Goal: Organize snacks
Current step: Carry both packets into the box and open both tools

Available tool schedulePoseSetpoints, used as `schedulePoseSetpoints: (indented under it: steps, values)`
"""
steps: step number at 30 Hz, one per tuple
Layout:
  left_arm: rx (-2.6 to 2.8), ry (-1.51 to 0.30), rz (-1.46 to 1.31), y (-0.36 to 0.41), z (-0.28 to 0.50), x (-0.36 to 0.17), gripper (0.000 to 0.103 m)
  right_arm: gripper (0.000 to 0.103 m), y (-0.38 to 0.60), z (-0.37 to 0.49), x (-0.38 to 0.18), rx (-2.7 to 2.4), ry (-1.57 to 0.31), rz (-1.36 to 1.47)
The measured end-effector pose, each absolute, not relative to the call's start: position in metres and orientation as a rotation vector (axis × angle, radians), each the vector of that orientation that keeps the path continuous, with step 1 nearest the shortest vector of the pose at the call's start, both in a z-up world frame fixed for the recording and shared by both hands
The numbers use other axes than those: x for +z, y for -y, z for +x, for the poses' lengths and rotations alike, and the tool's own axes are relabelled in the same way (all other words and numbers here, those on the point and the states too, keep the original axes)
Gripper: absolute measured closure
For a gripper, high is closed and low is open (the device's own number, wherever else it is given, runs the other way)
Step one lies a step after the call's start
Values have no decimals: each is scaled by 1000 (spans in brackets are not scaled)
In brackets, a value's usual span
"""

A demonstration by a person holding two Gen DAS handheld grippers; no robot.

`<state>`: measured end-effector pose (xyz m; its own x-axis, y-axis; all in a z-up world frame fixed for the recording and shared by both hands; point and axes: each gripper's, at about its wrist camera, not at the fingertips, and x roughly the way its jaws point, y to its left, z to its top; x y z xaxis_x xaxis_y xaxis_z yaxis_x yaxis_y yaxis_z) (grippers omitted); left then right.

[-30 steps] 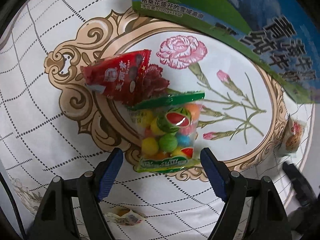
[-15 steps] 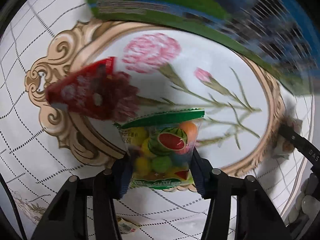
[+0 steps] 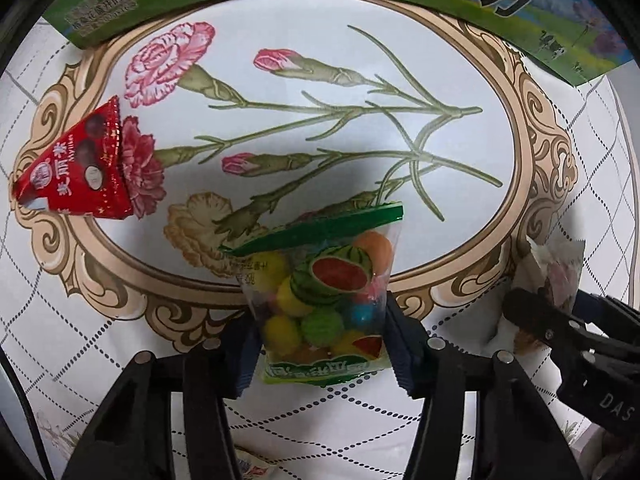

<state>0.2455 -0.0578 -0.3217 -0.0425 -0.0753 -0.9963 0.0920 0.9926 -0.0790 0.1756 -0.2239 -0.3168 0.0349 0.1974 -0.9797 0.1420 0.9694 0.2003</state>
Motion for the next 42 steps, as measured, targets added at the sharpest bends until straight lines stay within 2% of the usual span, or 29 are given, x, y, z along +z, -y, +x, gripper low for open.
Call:
schedulePoseSetpoints:
  steps: [2,5,7,8,11,14,23,27,31,35,42]
  values:
    - [-152,-1613,17,60,246,-326,42,39,229,167,-318,35,-1546,260]
    - [-144,-1604,29,67,231,-329,42,39,230,174,-323,27,-1551,227]
    - [-131,-1593,30,74,227,-325,48,39,231,183,-335,14,-1548,193]
    - [-130,-1587,36,80,219,-318,54,41,224,182,-338,4,-1545,179]
    - [-141,-1580,23,80,217,-305,54,50,211,180,-336,9,-1529,180]
    - [-149,-1562,18,78,215,-289,55,52,215,176,-319,32,-1508,225]
    - [-255,-1400,-91,74,226,-171,55,52,225,181,-205,167,-1340,303]
    - [-300,-1323,-116,71,261,-113,54,52,246,226,-145,222,-1259,315]
    - [-289,-1304,-121,64,325,-85,54,52,260,278,-97,259,-1205,317]
    - [-247,-1367,-121,52,395,-93,54,52,245,350,-95,251,-1217,269]
    - [-185,-1535,-107,42,479,-159,54,52,224,464,-136,211,-1327,211]
